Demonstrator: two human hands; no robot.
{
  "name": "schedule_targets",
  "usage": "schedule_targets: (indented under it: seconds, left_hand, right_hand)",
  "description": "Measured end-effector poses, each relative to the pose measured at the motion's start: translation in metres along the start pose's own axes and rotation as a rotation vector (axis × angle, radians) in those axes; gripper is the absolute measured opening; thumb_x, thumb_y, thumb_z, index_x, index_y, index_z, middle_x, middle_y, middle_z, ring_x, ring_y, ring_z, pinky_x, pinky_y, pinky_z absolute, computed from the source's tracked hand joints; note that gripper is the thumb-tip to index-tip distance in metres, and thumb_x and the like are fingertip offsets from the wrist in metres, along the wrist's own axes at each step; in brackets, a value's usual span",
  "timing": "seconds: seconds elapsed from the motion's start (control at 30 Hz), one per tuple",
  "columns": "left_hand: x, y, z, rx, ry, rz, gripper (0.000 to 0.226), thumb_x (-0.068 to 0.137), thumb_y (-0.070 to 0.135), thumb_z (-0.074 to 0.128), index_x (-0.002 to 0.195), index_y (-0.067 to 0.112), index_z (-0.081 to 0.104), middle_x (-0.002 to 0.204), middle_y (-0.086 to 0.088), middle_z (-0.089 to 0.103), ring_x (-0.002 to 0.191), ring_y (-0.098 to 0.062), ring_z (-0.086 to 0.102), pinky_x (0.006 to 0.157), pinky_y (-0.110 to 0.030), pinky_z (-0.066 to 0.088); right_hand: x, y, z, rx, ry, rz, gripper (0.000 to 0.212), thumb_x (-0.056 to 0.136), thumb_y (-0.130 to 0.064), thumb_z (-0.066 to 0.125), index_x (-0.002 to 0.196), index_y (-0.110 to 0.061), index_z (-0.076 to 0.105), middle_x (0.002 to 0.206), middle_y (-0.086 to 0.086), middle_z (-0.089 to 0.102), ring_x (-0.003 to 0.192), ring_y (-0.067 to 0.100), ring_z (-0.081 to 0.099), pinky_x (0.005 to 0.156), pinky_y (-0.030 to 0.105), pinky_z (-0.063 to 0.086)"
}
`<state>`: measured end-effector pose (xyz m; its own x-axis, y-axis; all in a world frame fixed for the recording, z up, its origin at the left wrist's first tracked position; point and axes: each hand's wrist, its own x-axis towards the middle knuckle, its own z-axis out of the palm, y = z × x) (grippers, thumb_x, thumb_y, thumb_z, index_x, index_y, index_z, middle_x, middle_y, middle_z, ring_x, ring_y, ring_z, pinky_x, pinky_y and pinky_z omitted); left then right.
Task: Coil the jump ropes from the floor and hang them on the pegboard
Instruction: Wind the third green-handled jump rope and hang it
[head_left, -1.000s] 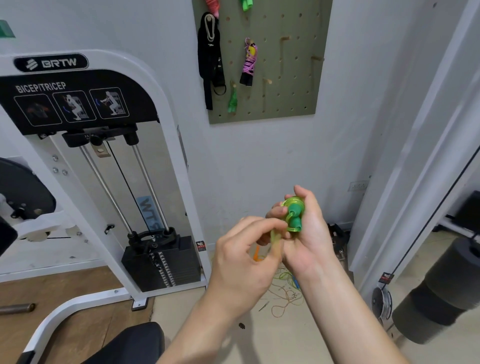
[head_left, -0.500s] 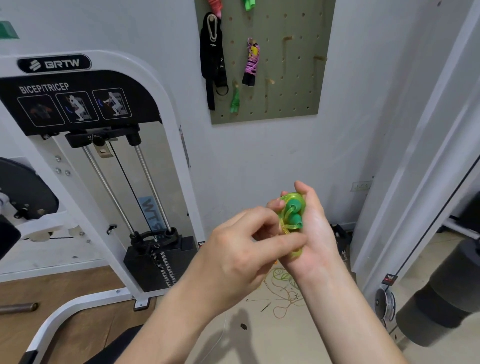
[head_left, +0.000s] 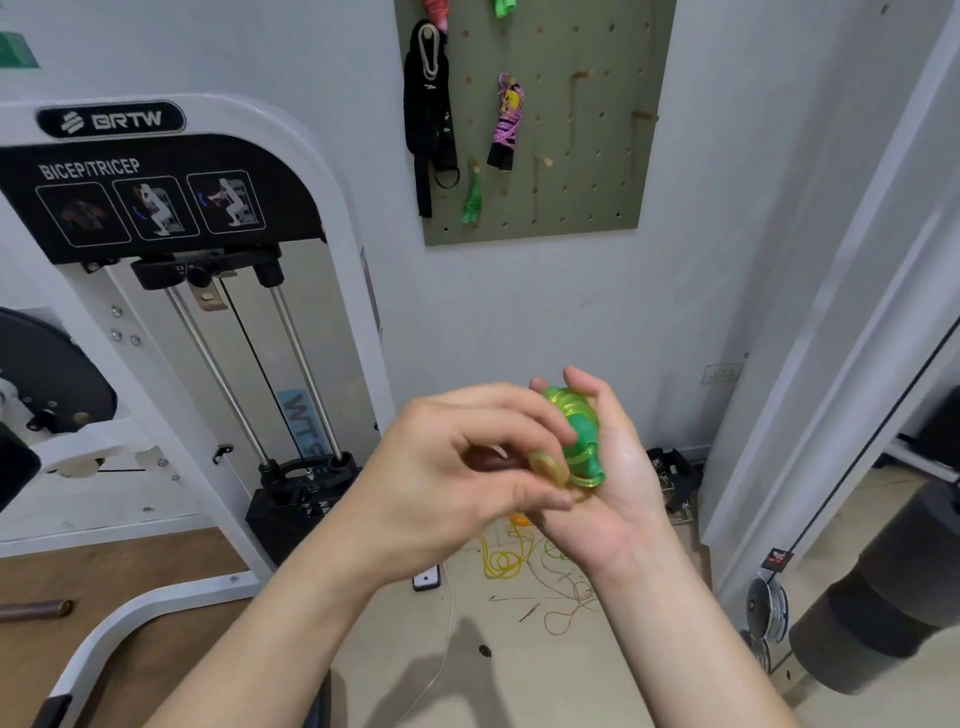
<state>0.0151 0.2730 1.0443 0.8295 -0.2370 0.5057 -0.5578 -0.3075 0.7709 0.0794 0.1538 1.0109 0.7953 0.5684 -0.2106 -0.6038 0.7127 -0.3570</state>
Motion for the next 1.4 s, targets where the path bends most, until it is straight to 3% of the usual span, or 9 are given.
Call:
schedule_targets:
  seconds: [0.1, 0.2, 0.37, 0.57, 0.7, 0.83, 0.93, 1.1, 1.4]
  left_hand:
    - [-0.002, -0.004, 0.006, -0.453, 0.116, -0.153, 0.017, 0.060, 0.004, 0.081, 0.071, 0.012, 0.071, 0.072, -0.012, 0.072, 0.048, -0.019, 0.061, 0.041, -0.019, 0.044]
    - [0.002, -0.009, 0.009, -0.604, 0.246, -0.217, 0.029, 0.056, 0.006, 0.083, 0.079, 0.015, 0.068, 0.061, -0.017, 0.068, 0.038, -0.020, 0.054, 0.039, -0.018, 0.041]
    - [-0.004, -0.013, 0.019, -0.385, 0.369, -0.196, 0.014, 0.072, 0.006, 0.076, 0.085, 0.008, 0.072, 0.065, -0.018, 0.069, 0.050, -0.021, 0.059, 0.048, -0.024, 0.047]
    - [-0.010, -0.016, 0.015, 0.106, 0.315, -0.054, 0.021, 0.083, 0.003, 0.066, 0.098, 0.017, 0.070, 0.080, 0.005, 0.075, 0.064, -0.008, 0.066, 0.064, -0.019, 0.053]
    - [-0.009, -0.017, 0.016, 0.380, 0.339, 0.082, 0.018, 0.081, 0.003, 0.069, 0.095, 0.012, 0.076, 0.090, 0.007, 0.073, 0.082, 0.000, 0.068, 0.073, -0.014, 0.051]
    - [-0.007, -0.018, 0.019, 0.259, 0.379, 0.045, 0.016, 0.078, 0.005, 0.071, 0.090, 0.012, 0.077, 0.083, 0.004, 0.072, 0.081, -0.008, 0.068, 0.073, -0.021, 0.053]
    - [-0.006, -0.015, 0.022, 0.189, 0.401, 0.016, 0.016, 0.073, 0.006, 0.075, 0.088, 0.011, 0.078, 0.083, 0.002, 0.071, 0.083, -0.010, 0.069, 0.076, -0.022, 0.054]
    - [-0.001, -0.011, 0.018, -0.089, 0.421, -0.186, 0.025, 0.068, -0.006, 0.078, 0.079, 0.017, 0.075, 0.075, 0.001, 0.074, 0.070, -0.012, 0.070, 0.067, -0.021, 0.054]
    - [-0.013, -0.022, 0.003, -0.302, 0.245, -0.303, 0.021, 0.084, -0.010, 0.061, 0.079, 0.009, 0.068, 0.074, 0.007, 0.069, 0.068, -0.002, 0.061, 0.066, -0.013, 0.047]
  right_hand:
    - [0.002, 0.003, 0.001, -0.035, -0.104, 0.002, 0.019, 0.084, -0.040, 0.059, 0.093, -0.024, 0.052, 0.064, -0.004, 0.044, 0.055, 0.017, 0.042, 0.050, 0.029, 0.033]
    - [0.000, 0.008, 0.008, -0.061, -0.106, -0.031, 0.018, 0.088, -0.041, 0.051, 0.092, -0.024, 0.050, 0.057, -0.002, 0.047, 0.033, 0.018, 0.038, 0.039, 0.022, 0.037]
    - [-0.001, 0.007, 0.008, -0.011, 0.001, -0.076, 0.017, 0.085, -0.039, 0.053, 0.082, -0.022, 0.052, 0.054, -0.001, 0.045, 0.036, 0.015, 0.032, 0.046, 0.022, 0.027]
    - [0.002, 0.004, 0.004, 0.058, 0.090, -0.113, 0.016, 0.086, -0.033, 0.057, 0.084, -0.019, 0.051, 0.058, 0.001, 0.047, 0.039, 0.012, 0.034, 0.055, 0.022, 0.021]
    - [0.002, 0.005, 0.007, 0.062, 0.075, -0.123, 0.014, 0.088, -0.031, 0.056, 0.085, -0.018, 0.051, 0.061, 0.000, 0.046, 0.042, 0.010, 0.043, 0.033, 0.017, 0.030]
    - [0.001, 0.003, 0.011, 0.011, 0.066, -0.157, 0.013, 0.088, -0.031, 0.057, 0.084, -0.020, 0.051, 0.065, 0.000, 0.044, 0.043, 0.008, 0.047, 0.033, 0.016, 0.034]
    - [0.000, 0.004, 0.012, -0.001, 0.058, -0.183, 0.013, 0.087, -0.031, 0.059, 0.084, -0.020, 0.052, 0.064, 0.000, 0.045, 0.047, 0.010, 0.048, 0.046, 0.018, 0.041]
    - [0.000, 0.006, 0.013, -0.132, 0.117, -0.308, 0.015, 0.085, -0.029, 0.061, 0.081, -0.016, 0.054, 0.062, 0.003, 0.048, 0.051, 0.016, 0.049, 0.050, 0.026, 0.040]
    - [0.000, 0.025, 0.024, -0.219, 0.230, -0.505, 0.016, 0.089, -0.026, 0.062, 0.096, -0.014, 0.054, 0.065, 0.005, 0.048, 0.049, 0.015, 0.053, 0.047, 0.026, 0.043]
